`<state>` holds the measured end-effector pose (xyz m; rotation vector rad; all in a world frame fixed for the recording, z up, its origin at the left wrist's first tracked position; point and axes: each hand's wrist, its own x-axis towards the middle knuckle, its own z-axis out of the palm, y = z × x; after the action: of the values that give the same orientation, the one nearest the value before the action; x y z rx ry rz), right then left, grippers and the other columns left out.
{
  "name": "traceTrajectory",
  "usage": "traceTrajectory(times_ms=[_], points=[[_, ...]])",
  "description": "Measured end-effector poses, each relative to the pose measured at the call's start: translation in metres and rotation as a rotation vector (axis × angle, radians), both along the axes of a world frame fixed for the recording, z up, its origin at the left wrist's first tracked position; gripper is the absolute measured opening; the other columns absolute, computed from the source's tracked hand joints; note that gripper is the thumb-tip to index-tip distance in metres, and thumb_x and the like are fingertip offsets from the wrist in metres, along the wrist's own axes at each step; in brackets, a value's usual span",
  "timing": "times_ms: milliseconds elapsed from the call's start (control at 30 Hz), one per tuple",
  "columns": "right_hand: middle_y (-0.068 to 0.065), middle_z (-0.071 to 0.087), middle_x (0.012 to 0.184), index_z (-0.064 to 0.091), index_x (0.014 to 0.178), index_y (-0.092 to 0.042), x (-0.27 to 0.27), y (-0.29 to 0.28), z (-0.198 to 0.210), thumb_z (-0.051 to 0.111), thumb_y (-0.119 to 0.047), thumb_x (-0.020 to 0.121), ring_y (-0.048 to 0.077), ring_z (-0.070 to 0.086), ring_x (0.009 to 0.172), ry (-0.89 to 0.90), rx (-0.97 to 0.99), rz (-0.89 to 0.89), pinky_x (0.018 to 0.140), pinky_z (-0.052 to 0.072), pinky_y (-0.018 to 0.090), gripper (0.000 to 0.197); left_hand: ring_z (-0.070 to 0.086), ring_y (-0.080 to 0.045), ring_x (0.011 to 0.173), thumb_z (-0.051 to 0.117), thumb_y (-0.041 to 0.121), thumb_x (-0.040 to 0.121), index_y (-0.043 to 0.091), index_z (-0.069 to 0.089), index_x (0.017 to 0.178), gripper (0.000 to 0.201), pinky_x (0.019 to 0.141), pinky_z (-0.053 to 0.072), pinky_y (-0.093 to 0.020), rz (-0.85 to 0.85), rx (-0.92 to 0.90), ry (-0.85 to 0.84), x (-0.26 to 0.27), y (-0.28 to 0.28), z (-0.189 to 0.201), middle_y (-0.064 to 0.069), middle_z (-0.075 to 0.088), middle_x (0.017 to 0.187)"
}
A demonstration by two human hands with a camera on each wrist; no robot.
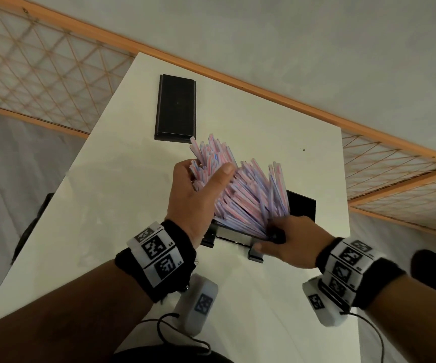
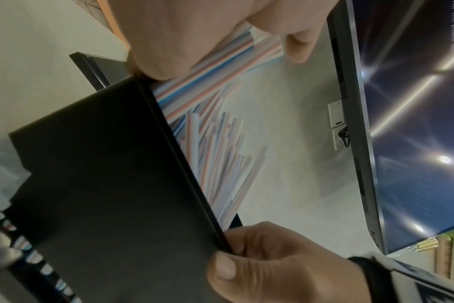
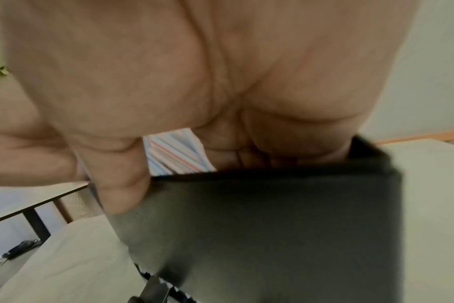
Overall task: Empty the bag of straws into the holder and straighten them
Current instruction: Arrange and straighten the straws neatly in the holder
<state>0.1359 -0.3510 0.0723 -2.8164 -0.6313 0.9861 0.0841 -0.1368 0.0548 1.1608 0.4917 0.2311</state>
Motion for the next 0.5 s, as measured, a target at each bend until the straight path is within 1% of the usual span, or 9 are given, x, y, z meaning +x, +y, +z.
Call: traceTrajectory(times_ms=[67,100,167,233,267,333,400,467,500], points=[[-0.006,0.058,0.076,0.054,0.086,-0.022,-0.001,0.004,-0.007,0.067,-0.070,0.075,0.012,0.057,0.071,-0.003,0.048,0.003,0.061,0.045,0.025,0.050,0.058,-0.004,0.081,0.074,0.065,0.060,0.009,0.052,0.119,0.084,0.078,0.049,-0.024,0.002,-0.004,-0.004,0.000,-0.001,0.000,0.005,0.061,0.093],[-0.006,0.058,0.078,0.052,0.088,-0.022,0.000,0.004,-0.008,0.071,-0.067,0.073,0.013,0.057,0.072,-0.023,0.068,-0.017,0.060,0.043,0.024,0.051,0.058,-0.007,0.084,0.074,0.066,0.061,0.009,0.052,0.119,0.084,0.079,0.051,-0.027,0.001,-0.010,-0.003,0.001,-0.001,-0.001,-0.001,0.060,0.096],[-0.007,0.058,0.081,0.050,0.095,-0.022,0.001,0.004,-0.007,0.078,-0.064,0.067,0.009,0.056,0.073,-0.069,0.086,-0.098,0.059,0.041,0.022,0.058,0.056,-0.012,0.080,0.074,0.067,0.060,0.007,0.052,0.118,0.086,0.078,0.051,-0.031,0.007,-0.022,0.001,0.000,0.001,-0.001,-0.010,0.056,0.093],[-0.007,0.058,0.083,0.050,0.097,-0.022,-0.002,0.005,-0.009,0.080,-0.065,0.062,0.008,0.056,0.075,-0.104,0.100,-0.131,0.059,0.042,0.023,0.063,0.046,-0.009,0.067,0.072,0.070,0.059,0.006,0.051,0.117,0.088,0.069,0.044,-0.026,0.024,-0.033,0.011,0.000,0.003,-0.001,-0.002,0.048,0.084],[-0.007,0.059,0.082,0.052,0.095,-0.022,-0.004,0.006,-0.011,0.081,-0.063,0.062,0.009,0.057,0.074,-0.096,0.124,-0.116,0.060,0.043,0.023,0.060,0.044,-0.009,0.067,0.071,0.071,0.058,0.007,0.051,0.117,0.090,0.069,0.042,-0.025,0.032,-0.044,0.021,0.000,0.004,-0.001,0.001,0.047,0.085],[-0.010,0.061,0.077,0.058,0.091,-0.026,-0.006,0.009,-0.015,0.081,-0.058,0.066,0.007,0.059,0.071,-0.058,0.181,-0.072,0.062,0.045,0.022,0.047,0.045,-0.008,0.071,0.069,0.073,0.056,0.007,0.051,0.119,0.093,0.075,0.044,-0.029,0.053,-0.079,0.042,0.000,0.003,0.000,0.001,0.048,0.087],[-0.012,0.063,0.077,0.062,0.093,-0.028,-0.003,0.012,-0.013,0.079,-0.058,0.069,0.000,0.058,0.070,-0.043,0.172,-0.073,0.062,0.042,0.018,0.042,0.050,-0.008,0.079,0.070,0.077,0.053,0.010,0.053,0.116,0.093,0.084,0.048,-0.034,0.066,-0.124,0.047,0.000,0.003,0.003,0.003,0.051,0.089],[-0.012,0.060,0.071,0.059,0.087,-0.028,-0.002,0.018,-0.010,0.076,-0.060,0.071,-0.002,0.054,0.064,-0.054,0.110,-0.049,0.056,0.037,0.012,0.040,0.056,-0.016,0.094,0.074,0.087,0.046,0.017,0.053,0.110,0.097,0.098,0.052,-0.047,0.066,-0.164,0.058,-0.001,0.003,0.003,-0.003,0.057,0.101],[-0.013,0.057,0.069,0.056,0.085,-0.029,-0.004,0.022,-0.009,0.075,-0.059,0.073,-0.002,0.052,0.061,-0.050,0.099,-0.017,0.053,0.033,0.009,0.038,0.057,-0.020,0.099,0.073,0.091,0.041,0.020,0.054,0.109,0.101,0.104,0.049,-0.054,0.063,-0.170,0.062,-0.001,0.002,0.004,-0.006,0.057,0.107]])
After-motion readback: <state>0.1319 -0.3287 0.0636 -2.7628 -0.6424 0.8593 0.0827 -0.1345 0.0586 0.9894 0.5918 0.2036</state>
